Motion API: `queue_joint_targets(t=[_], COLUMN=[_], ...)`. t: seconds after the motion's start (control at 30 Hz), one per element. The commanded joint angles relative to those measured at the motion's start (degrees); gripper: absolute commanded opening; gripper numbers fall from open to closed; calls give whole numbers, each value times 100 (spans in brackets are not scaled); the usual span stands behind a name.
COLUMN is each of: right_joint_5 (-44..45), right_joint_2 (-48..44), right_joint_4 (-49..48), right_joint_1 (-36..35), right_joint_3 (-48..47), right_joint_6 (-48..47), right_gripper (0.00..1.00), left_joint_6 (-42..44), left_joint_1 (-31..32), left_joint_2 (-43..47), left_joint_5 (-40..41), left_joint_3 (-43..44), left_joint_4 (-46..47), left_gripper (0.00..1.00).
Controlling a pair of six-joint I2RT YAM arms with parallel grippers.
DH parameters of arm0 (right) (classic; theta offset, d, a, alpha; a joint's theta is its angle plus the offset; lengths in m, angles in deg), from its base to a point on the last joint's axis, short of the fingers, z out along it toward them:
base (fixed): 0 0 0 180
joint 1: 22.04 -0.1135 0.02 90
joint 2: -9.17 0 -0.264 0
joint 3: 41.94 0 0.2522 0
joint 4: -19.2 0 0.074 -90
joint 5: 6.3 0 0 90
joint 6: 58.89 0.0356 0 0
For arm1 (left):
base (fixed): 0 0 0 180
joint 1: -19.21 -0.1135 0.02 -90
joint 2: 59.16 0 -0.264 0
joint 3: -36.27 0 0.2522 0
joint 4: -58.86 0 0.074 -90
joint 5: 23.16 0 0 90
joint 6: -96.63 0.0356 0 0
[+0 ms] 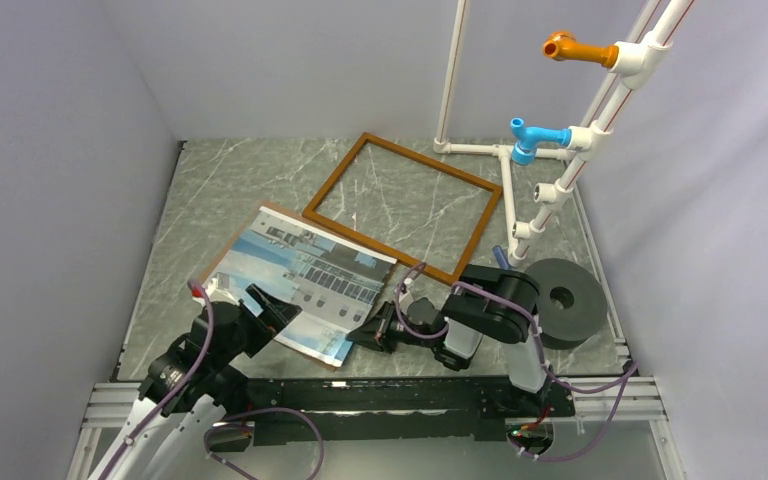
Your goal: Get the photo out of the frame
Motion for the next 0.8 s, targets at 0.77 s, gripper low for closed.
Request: queue_joint_targets(t=[0.77], right_joint_5=[192], right_joint_2=[-1443], right_joint_4=[1949], right_joint_1=[-151], right_joint_3=[-12], right_joint_6=[-1044], right_gripper=[0], left_joint_6=[1452], left_joint_1=[-321], left_joint_2=[-2699], left_joint_5=[545], left_joint_3=[282], left_joint_4=[2316], left_gripper=[99])
